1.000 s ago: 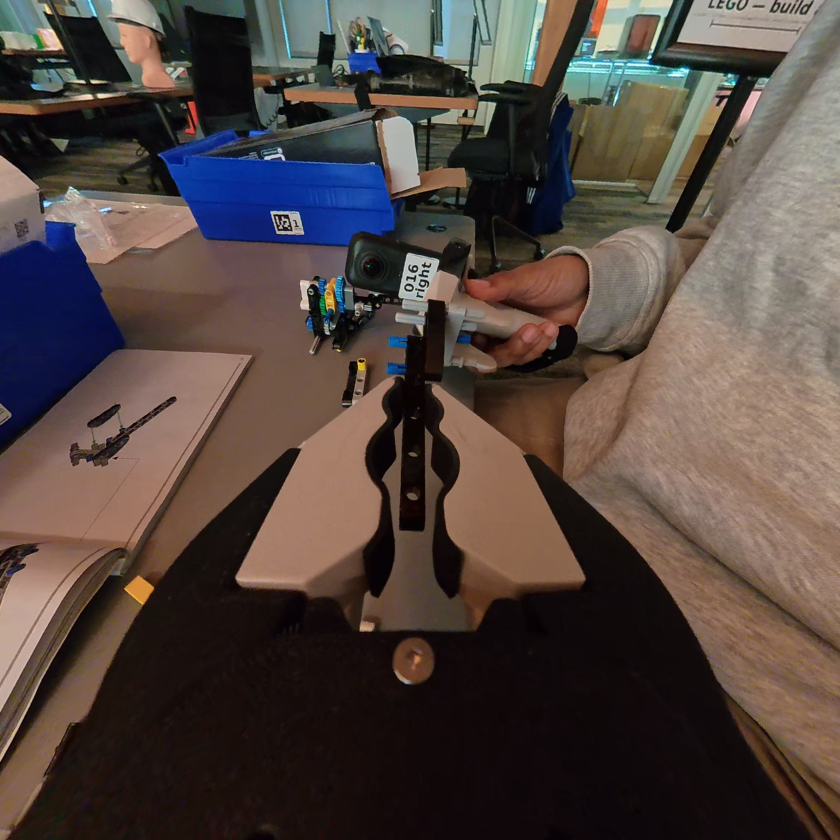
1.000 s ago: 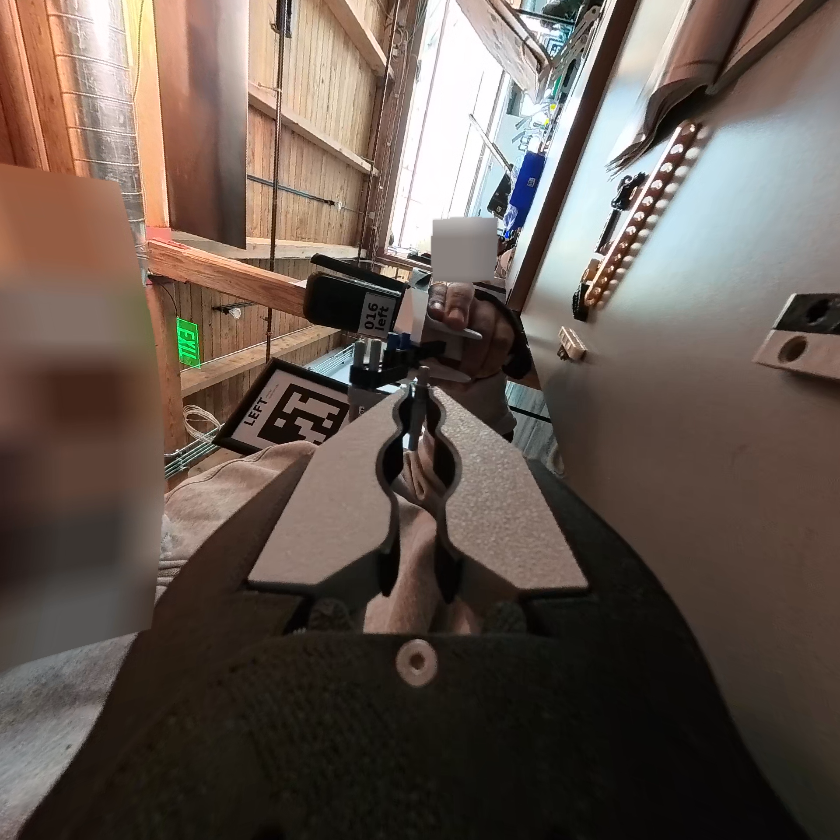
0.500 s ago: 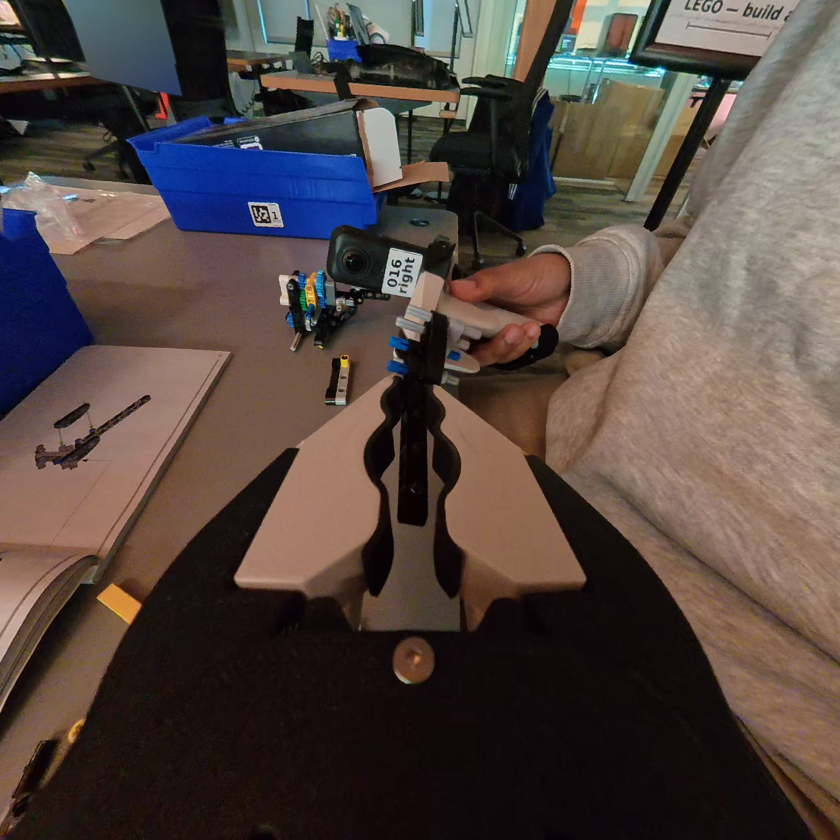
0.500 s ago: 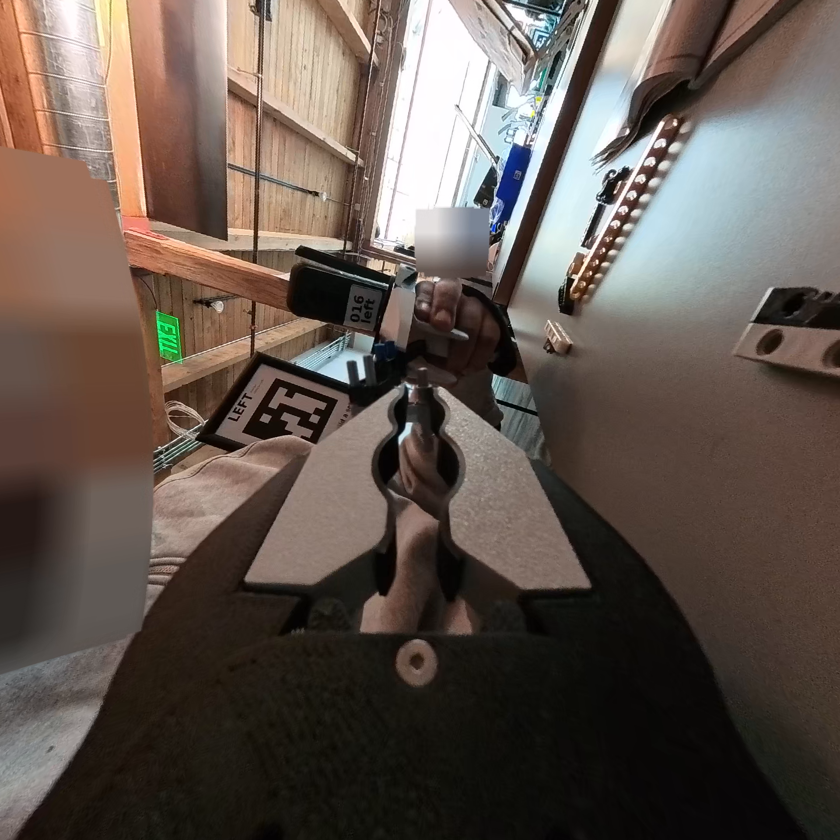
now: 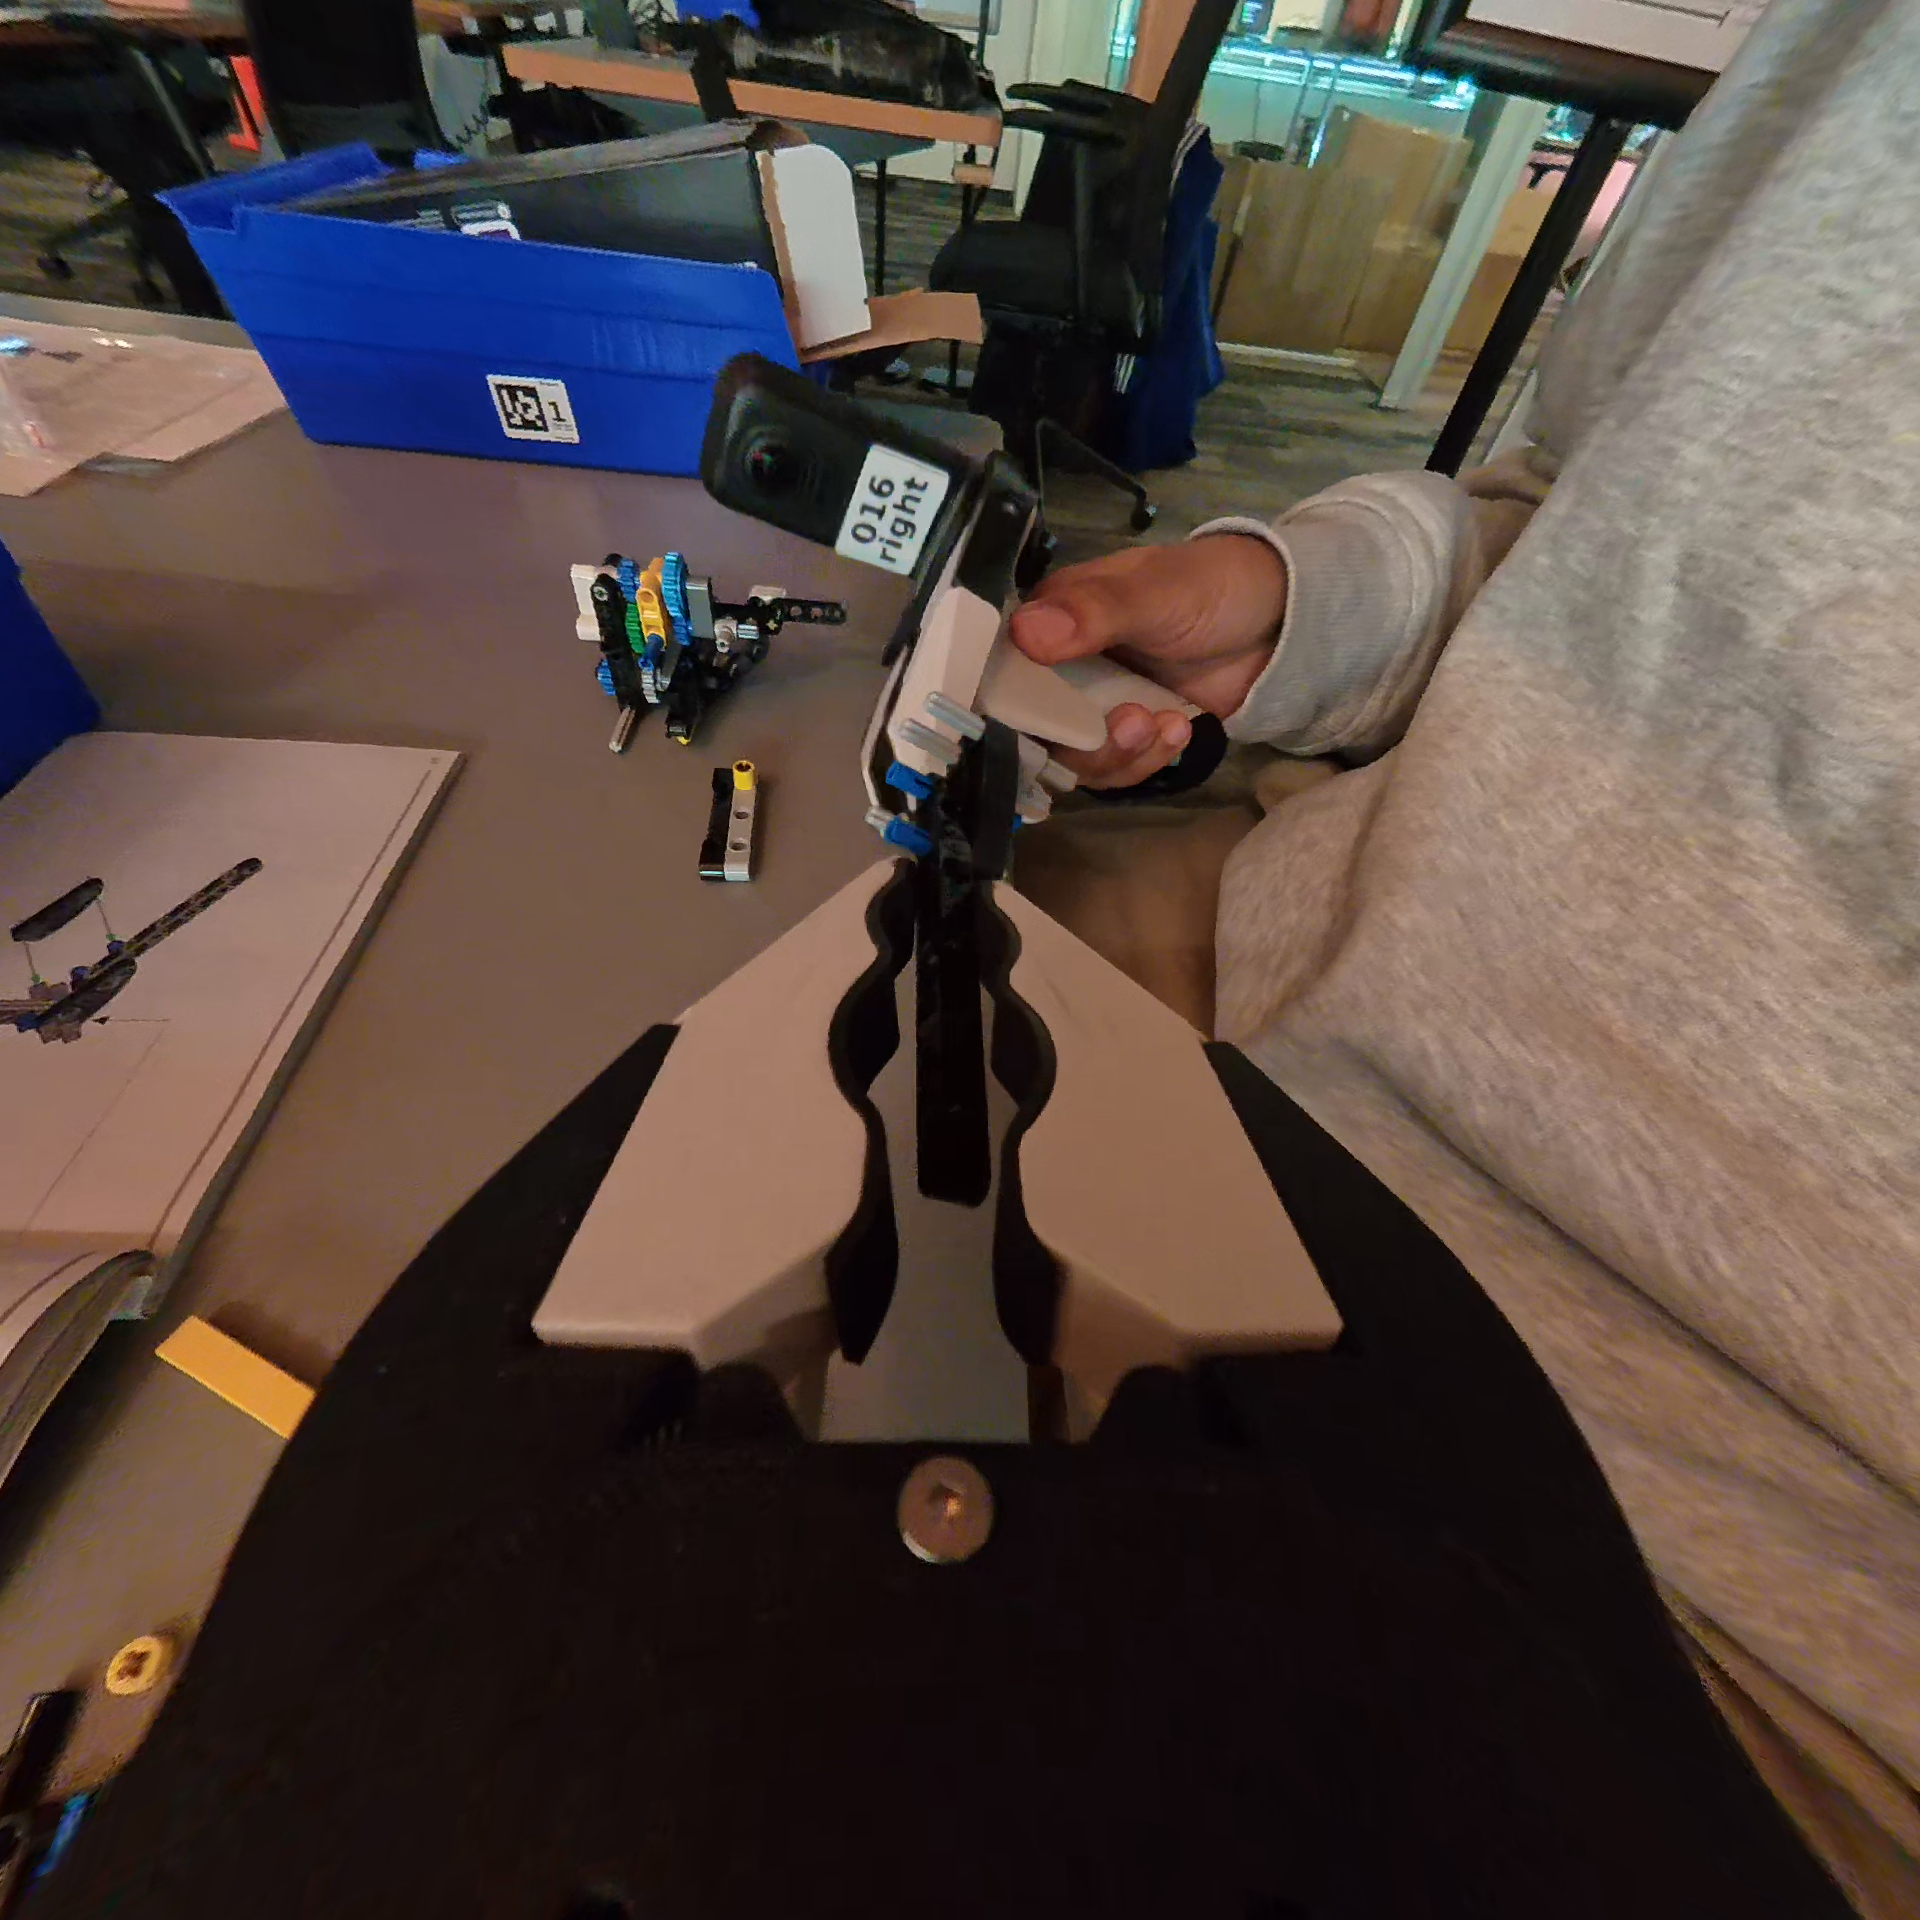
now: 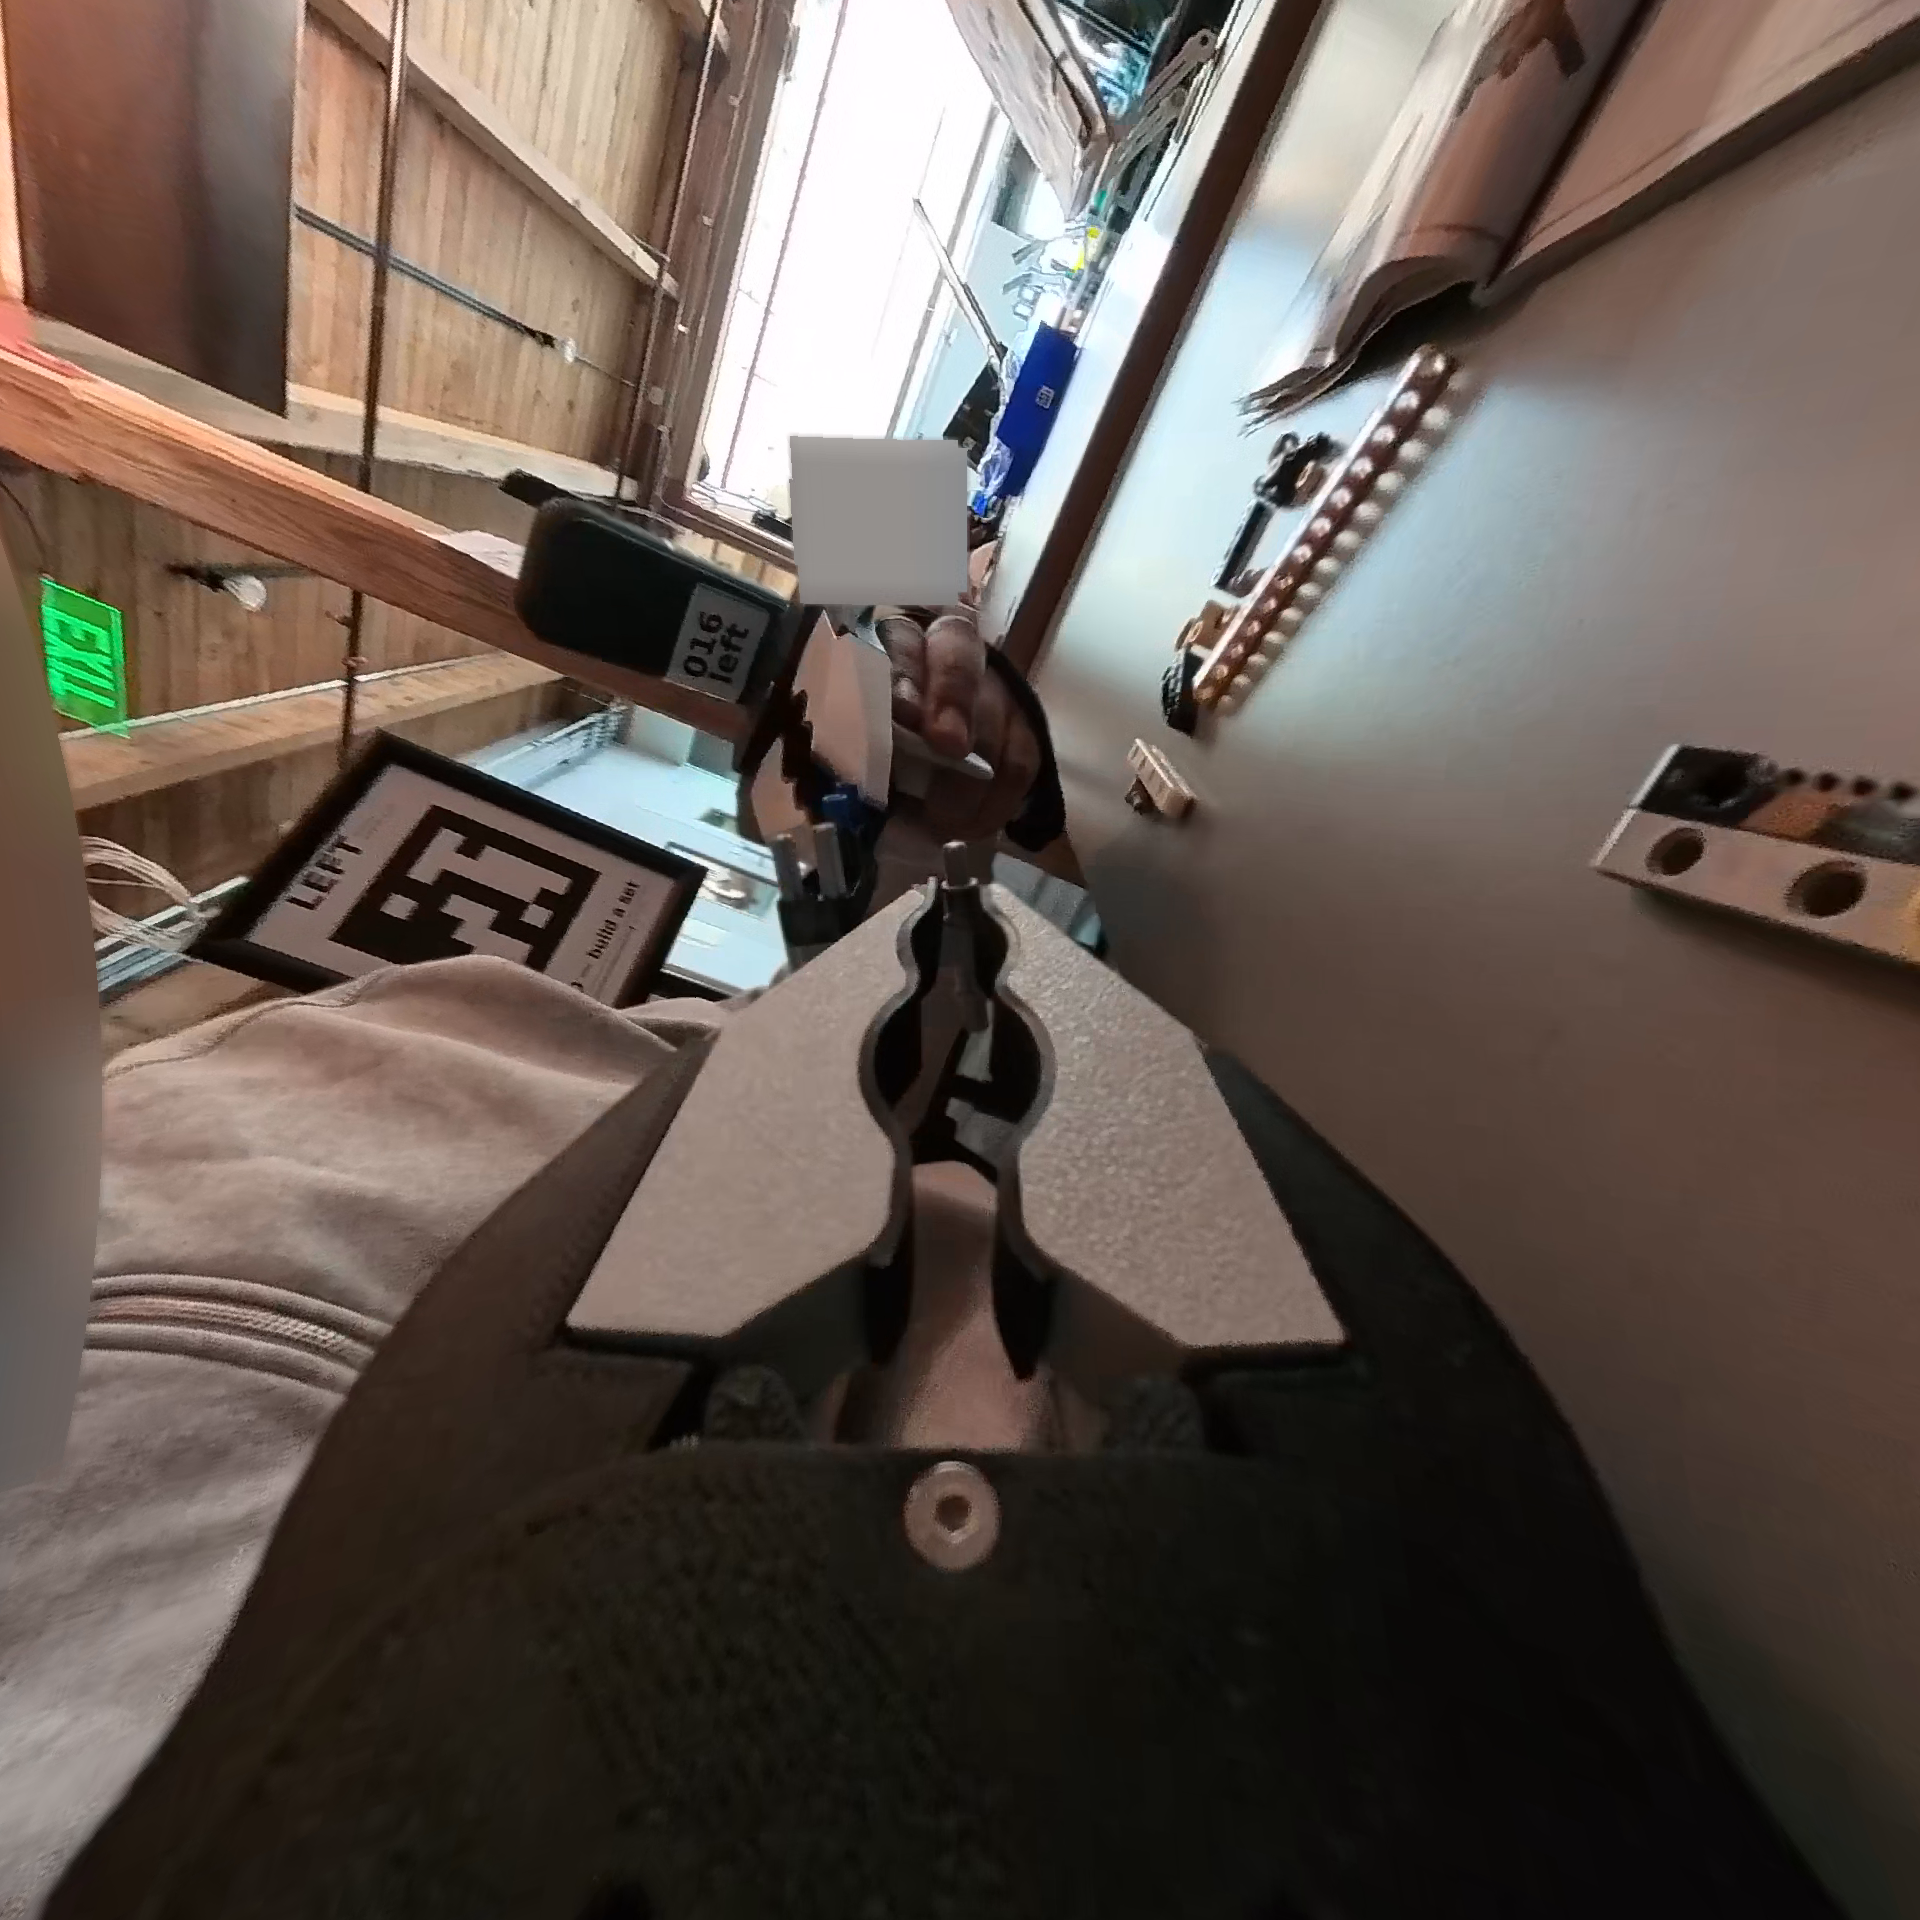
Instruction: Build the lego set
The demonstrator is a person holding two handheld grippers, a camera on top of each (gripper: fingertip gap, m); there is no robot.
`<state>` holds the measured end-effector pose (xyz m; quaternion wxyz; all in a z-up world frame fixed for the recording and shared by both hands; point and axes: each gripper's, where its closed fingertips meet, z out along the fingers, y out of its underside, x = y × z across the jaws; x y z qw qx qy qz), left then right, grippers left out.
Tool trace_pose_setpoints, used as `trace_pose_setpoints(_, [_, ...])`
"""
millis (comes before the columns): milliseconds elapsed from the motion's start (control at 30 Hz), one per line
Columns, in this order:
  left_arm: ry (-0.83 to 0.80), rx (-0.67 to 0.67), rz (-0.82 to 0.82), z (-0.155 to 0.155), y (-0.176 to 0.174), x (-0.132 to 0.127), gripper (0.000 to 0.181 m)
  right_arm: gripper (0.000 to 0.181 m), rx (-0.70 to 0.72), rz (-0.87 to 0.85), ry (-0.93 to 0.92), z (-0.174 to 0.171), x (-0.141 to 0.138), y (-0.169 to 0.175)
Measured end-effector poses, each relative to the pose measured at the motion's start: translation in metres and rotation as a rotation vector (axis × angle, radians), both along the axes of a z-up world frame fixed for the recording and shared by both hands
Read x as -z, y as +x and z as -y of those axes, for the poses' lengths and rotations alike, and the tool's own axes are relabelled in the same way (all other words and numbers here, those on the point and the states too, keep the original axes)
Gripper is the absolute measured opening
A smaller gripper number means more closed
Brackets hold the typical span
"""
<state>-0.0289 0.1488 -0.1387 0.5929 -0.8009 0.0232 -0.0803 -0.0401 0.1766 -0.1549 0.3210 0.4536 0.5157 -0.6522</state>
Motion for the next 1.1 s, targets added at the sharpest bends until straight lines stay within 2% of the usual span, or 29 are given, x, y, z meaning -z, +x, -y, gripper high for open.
trace_pose_setpoints(367, [-0.116, -0.011, 0.037, -0.002, -0.001, 0.024, 0.008, 0.002, 0.105, -0.273, 0.264, -0.005, 0.004, -0.01])
trace_pose_setpoints(533, [-0.155, 0.001, 0.052, -0.004, 0.001, 0.032, 0.009, 0.002, 0.124, -0.295, 0.269, -0.005, 0.005, -0.014])
trace_pose_setpoints(700, [-0.179, 0.01, 0.069, -0.007, 0.005, 0.042, 0.007, 0.002, 0.14, -0.389, 0.298, -0.003, 0.001, -0.015])
trace_pose_setpoints(1100, [-0.194, 0.018, 0.137, -0.015, 0.012, 0.045, 0.006, 0.0, 0.123, -0.482, 0.319, 0.005, -0.003, -0.01])
